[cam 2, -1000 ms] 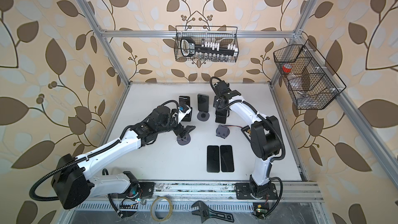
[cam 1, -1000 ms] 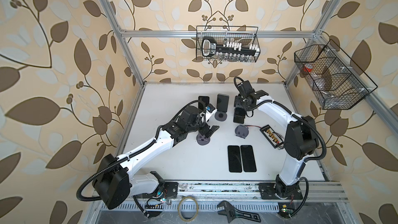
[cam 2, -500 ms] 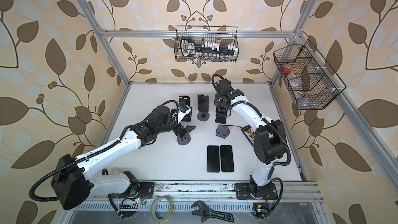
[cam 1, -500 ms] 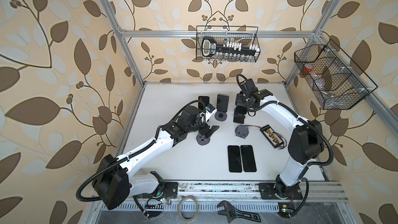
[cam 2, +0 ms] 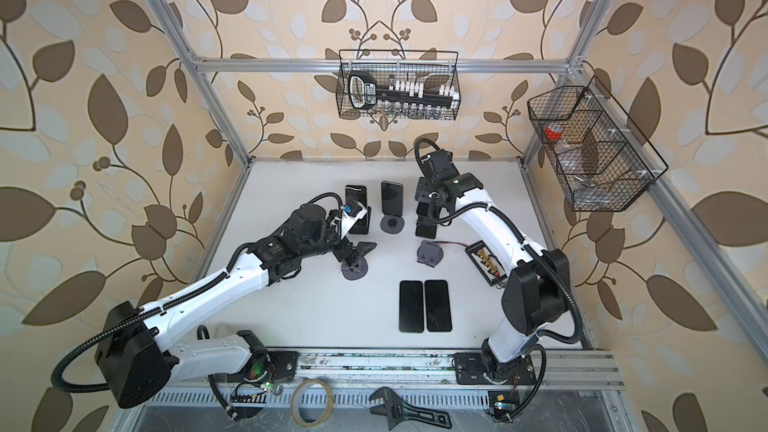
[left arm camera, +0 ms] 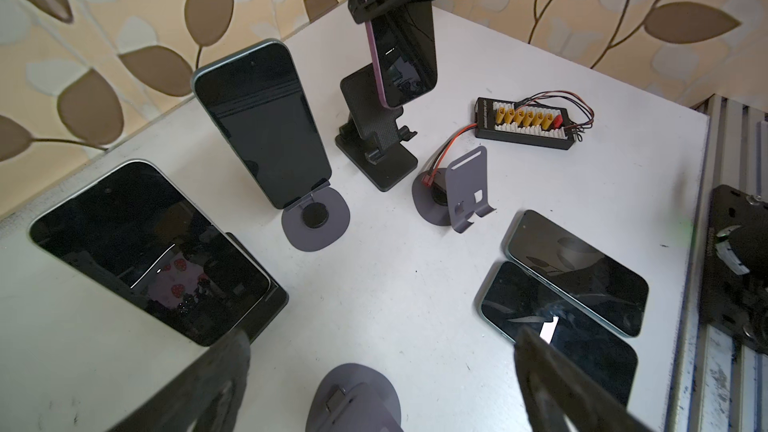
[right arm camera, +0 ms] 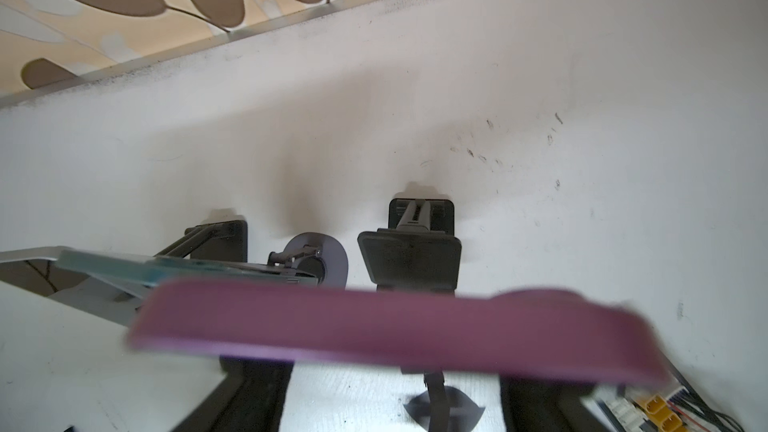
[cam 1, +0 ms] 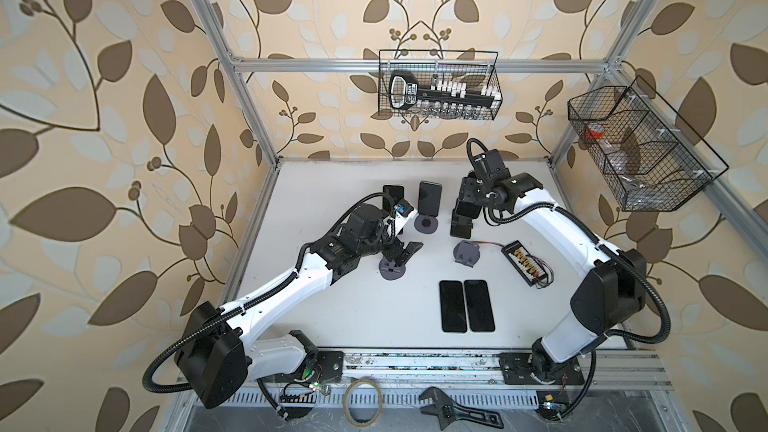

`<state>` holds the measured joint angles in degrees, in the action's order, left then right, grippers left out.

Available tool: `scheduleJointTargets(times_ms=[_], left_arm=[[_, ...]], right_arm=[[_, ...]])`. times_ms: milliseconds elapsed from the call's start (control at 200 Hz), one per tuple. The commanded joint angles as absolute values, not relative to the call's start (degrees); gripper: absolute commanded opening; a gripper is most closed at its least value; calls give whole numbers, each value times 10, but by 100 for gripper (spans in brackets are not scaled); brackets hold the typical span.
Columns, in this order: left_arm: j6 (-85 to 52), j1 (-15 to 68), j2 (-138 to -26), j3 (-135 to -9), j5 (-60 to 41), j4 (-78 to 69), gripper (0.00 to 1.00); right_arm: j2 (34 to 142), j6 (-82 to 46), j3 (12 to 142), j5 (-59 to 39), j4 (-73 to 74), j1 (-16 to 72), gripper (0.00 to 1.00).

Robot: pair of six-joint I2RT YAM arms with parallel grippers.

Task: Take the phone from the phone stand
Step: 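Lift the purple-edged phone upward off its black stand with the right gripper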

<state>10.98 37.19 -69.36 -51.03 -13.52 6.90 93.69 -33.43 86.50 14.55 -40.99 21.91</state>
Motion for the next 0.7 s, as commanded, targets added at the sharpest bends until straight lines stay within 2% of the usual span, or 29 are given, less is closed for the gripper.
scheduleJointTargets(times_ms=[0,700], left_arm=[[93,377,-677,-524,-159,61,99],[66,377,-695,-543,-195,78,99]], right_arm=[[902,-349,845,138,-417,224,70],[783,-367,743,132,-444,239,70]])
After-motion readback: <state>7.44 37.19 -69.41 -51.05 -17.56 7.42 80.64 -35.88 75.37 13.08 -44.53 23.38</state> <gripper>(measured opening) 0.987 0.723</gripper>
